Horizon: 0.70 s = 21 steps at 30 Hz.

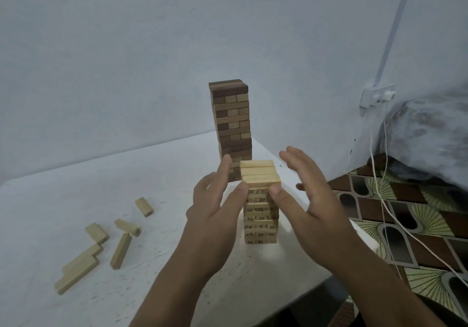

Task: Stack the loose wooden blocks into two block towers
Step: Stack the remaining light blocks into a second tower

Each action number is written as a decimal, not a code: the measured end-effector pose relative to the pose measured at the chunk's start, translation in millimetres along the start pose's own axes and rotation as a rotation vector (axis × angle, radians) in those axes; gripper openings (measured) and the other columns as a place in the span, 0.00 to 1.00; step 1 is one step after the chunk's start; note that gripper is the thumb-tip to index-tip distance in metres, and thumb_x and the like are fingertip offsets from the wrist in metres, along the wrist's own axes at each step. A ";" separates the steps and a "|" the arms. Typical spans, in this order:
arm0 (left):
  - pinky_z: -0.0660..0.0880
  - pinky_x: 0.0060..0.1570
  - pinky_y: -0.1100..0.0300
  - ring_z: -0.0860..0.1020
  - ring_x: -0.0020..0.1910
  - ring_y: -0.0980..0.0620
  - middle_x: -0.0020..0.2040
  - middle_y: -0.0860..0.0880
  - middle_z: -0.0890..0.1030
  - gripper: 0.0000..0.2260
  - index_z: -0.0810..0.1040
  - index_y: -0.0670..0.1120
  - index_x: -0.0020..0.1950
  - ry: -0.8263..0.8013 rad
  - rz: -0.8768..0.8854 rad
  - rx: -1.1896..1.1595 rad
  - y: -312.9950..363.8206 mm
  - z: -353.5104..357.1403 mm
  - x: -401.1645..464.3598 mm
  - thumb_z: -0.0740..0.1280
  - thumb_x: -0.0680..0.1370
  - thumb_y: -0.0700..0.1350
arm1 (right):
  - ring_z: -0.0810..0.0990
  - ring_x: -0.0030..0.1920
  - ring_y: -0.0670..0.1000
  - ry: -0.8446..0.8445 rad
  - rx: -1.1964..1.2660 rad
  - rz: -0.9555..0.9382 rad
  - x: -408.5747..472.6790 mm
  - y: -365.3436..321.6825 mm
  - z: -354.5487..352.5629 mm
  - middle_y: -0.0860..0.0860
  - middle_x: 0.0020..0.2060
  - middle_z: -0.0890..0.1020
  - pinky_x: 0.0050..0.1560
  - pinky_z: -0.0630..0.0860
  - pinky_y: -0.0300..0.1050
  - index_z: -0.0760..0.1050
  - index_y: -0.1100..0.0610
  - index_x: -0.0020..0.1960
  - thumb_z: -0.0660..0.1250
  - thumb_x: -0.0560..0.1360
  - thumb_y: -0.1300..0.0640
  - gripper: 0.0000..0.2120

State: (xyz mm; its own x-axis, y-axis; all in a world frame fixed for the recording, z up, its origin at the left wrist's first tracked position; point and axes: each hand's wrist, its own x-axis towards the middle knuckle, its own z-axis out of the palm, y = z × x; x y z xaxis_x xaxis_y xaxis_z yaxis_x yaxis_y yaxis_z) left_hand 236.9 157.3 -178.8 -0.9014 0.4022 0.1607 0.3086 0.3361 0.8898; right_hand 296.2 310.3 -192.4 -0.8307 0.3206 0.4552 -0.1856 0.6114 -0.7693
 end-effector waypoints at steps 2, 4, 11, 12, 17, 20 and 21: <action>0.53 0.75 0.38 0.52 0.78 0.52 0.77 0.62 0.55 0.21 0.48 0.83 0.66 -0.019 0.006 0.092 -1.8 1.4 -0.3 0.44 0.73 0.72 | 0.47 0.73 0.32 -0.072 -0.044 0.055 -4.1 0.1 5.9 0.32 0.75 0.51 0.75 0.55 0.50 0.52 0.40 0.76 0.51 0.78 0.36 0.28; 0.52 0.75 0.42 0.51 0.77 0.56 0.73 0.66 0.59 0.16 0.49 0.85 0.60 -0.049 0.031 0.116 0.3 2.9 -2.1 0.41 0.74 0.68 | 0.43 0.73 0.32 -0.113 -0.079 0.098 -5.2 -1.9 10.2 0.33 0.75 0.47 0.76 0.49 0.51 0.46 0.40 0.77 0.46 0.76 0.36 0.30; 0.53 0.76 0.45 0.56 0.76 0.49 0.76 0.58 0.56 0.25 0.50 0.72 0.74 -0.014 -0.014 0.254 -4.1 13.0 -1.2 0.37 0.77 0.66 | 0.47 0.74 0.36 -0.060 -0.120 0.088 -3.7 -7.3 17.9 0.35 0.74 0.52 0.76 0.48 0.49 0.46 0.35 0.71 0.42 0.79 0.39 0.21; 0.52 0.76 0.46 0.56 0.76 0.50 0.75 0.58 0.57 0.26 0.51 0.70 0.75 -0.008 -0.003 0.271 -2.9 12.7 -2.2 0.37 0.76 0.65 | 0.48 0.74 0.36 -0.053 -0.129 0.088 -3.6 -7.2 18.5 0.36 0.74 0.53 0.76 0.48 0.49 0.46 0.35 0.71 0.42 0.77 0.39 0.22; 0.45 0.75 0.48 0.52 0.76 0.58 0.74 0.60 0.59 0.25 0.51 0.66 0.76 -0.002 0.038 0.319 -1.2 12.4 -2.6 0.38 0.79 0.60 | 0.50 0.74 0.38 -0.048 -0.167 0.091 -2.8 -7.0 18.6 0.39 0.75 0.55 0.76 0.50 0.52 0.48 0.38 0.73 0.41 0.76 0.38 0.26; 0.46 0.75 0.48 0.52 0.76 0.57 0.75 0.60 0.59 0.26 0.50 0.67 0.76 -0.006 0.034 0.326 -1.7 13.5 -2.7 0.37 0.77 0.61 | 0.49 0.74 0.37 -0.047 -0.181 0.094 -2.7 -6.2 17.9 0.39 0.75 0.55 0.76 0.50 0.52 0.49 0.41 0.75 0.42 0.76 0.39 0.27; 0.46 0.75 0.48 0.53 0.76 0.56 0.75 0.60 0.59 0.26 0.49 0.67 0.76 -0.003 0.029 0.327 -3.1 13.9 -2.4 0.37 0.77 0.61 | 0.49 0.73 0.36 -0.049 -0.184 0.094 -2.6 -6.9 17.8 0.38 0.75 0.55 0.76 0.50 0.52 0.49 0.40 0.74 0.42 0.76 0.40 0.26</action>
State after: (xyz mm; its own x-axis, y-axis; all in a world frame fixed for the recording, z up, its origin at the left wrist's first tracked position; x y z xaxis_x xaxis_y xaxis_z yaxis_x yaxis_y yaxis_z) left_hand 242.3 167.1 -187.9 -0.8900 0.4181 0.1821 0.4158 0.5800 0.7005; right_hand 290.3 292.3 -196.3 -0.8652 0.3493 0.3597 -0.0113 0.7037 -0.7104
